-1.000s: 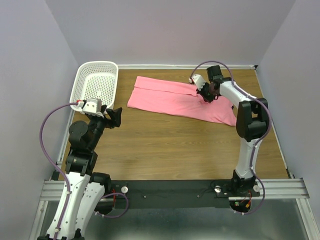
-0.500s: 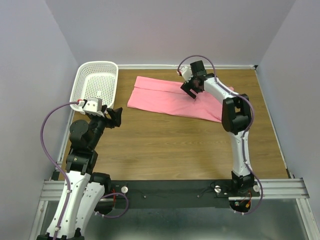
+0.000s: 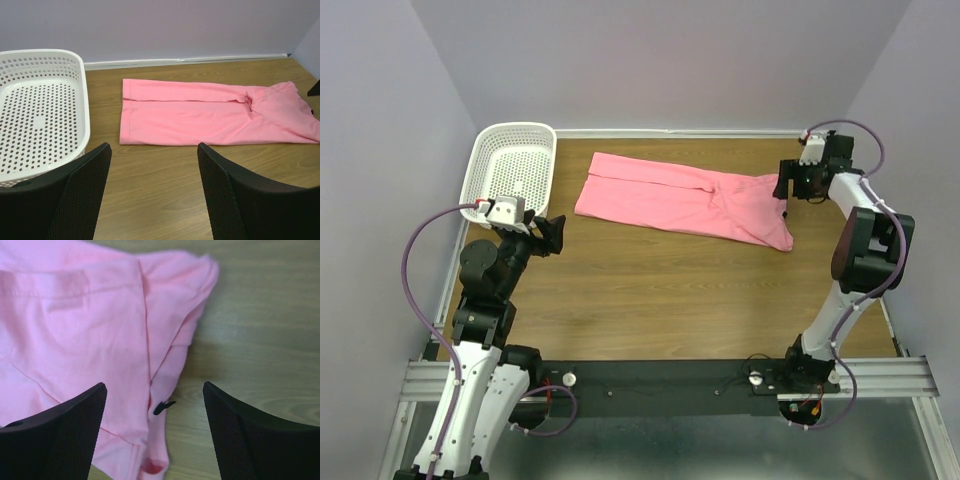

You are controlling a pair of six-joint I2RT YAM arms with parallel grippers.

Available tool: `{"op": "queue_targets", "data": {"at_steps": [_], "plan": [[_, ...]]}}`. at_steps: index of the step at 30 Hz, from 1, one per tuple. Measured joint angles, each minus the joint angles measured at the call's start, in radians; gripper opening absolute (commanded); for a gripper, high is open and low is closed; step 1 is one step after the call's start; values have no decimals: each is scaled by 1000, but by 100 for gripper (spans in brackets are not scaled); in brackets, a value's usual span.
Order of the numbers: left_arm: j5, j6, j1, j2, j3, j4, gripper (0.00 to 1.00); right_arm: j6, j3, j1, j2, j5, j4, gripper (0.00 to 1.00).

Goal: Fold and stack the t-shirts

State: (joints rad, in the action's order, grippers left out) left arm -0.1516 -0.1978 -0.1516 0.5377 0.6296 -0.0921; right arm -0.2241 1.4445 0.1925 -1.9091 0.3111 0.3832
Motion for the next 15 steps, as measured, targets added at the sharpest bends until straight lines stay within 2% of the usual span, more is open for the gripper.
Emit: {"op": "queue_targets", "data": {"at_steps": [2, 6, 12, 15], "plan": [[-1, 0, 0, 0, 0, 0, 78, 35, -34, 18, -34, 51, 3, 79], [-2, 0, 0, 0, 0, 0, 78, 53, -78, 19, -57, 101, 16, 77], [-3, 0, 0, 0, 0, 0, 78, 49, -121, 23, -45, 117, 12, 77], [-3, 0, 0, 0, 0, 0, 78, 40, -154, 30, -26, 117, 14, 73]]}}
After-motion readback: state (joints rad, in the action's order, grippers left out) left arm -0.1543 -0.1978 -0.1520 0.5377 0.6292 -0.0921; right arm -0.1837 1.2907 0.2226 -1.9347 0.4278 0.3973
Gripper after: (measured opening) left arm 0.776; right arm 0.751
